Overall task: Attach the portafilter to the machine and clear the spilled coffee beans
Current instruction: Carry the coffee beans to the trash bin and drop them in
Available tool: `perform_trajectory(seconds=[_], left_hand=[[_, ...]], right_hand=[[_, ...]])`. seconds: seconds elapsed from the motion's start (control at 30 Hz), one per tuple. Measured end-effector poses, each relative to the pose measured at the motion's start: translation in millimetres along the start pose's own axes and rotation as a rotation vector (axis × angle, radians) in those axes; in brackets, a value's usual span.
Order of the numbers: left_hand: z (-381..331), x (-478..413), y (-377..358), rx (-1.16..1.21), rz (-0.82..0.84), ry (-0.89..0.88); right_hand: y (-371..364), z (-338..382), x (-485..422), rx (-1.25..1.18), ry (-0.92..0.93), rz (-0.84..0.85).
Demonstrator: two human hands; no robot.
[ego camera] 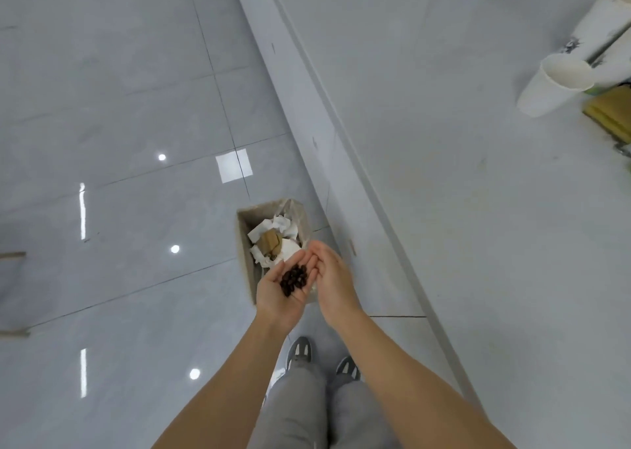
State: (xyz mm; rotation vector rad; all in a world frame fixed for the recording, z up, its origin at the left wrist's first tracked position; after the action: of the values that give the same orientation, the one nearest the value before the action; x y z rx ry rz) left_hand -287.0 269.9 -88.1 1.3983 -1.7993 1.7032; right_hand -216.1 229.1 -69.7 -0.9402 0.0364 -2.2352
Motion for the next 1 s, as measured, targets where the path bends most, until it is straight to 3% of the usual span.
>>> perform_trajectory(seconds=[0.2,0.53,1.0], left_hand=[[7,-77,70,-0.001,-0.111,0.054],[23,-201,152,-0.011,-0.274,0.053],[22,-225,146,0.025,-0.343,0.065]], right_hand=[[0,-82,-68,0.021,-0.129,-0.111],[19,-196,-188,0.218,-0.228,-0.143],[20,-194,-215,0.051,-0.469,-0.063]])
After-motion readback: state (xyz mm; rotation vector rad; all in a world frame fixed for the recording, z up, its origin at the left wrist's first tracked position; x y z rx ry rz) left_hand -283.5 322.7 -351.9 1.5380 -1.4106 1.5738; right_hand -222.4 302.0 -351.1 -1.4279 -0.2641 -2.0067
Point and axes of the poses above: each hand's wrist, its own x-axis away from the middle knuckle, its own y-axis out of the back of the hand, z = x × y, the point moved 1 cm from there along -x, towards the middle knuckle, and after that the axes turned 3 degrees about y, right-handed, at the moved point
